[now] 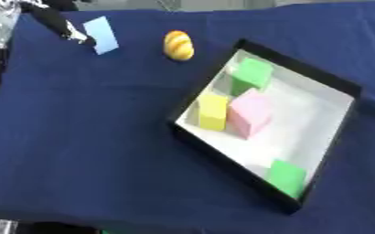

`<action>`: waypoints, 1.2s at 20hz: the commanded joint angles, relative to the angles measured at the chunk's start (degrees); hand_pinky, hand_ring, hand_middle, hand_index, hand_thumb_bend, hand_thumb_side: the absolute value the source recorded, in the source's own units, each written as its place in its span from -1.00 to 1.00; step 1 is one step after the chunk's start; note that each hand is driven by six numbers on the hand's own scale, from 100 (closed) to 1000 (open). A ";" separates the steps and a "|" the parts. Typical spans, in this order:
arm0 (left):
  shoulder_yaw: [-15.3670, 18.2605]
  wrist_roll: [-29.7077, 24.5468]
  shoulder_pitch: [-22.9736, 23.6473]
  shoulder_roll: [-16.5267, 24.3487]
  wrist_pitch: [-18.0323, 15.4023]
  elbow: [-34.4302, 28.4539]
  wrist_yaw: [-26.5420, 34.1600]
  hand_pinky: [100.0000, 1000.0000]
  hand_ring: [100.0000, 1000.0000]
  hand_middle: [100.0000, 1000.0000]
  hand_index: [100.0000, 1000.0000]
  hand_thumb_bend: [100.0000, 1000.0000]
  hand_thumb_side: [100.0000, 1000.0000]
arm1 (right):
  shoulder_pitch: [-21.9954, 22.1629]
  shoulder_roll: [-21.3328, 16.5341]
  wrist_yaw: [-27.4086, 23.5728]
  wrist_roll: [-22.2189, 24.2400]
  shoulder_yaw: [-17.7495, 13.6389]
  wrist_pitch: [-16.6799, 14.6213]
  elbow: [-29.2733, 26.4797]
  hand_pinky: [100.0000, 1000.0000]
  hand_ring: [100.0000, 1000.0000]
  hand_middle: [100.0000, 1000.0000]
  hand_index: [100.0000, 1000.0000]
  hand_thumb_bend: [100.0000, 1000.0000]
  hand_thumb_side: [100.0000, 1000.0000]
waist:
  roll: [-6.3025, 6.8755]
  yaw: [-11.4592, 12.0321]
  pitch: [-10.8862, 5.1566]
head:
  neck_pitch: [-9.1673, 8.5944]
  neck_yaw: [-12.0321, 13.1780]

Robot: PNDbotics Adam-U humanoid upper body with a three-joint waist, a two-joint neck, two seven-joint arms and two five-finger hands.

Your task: Pick up objects on the table and place them in the box.

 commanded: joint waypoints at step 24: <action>4.07 1.73 -2.13 5.30 7.01 1.73 -1.07 0.90 0.93 0.73 0.77 0.17 -0.47 | -2.61 -0.55 -0.42 0.37 1.31 0.79 -0.93 0.54 0.48 0.36 0.56 -0.96 -0.14 | 0.65 -3.73 4.20 | -4.94 3.13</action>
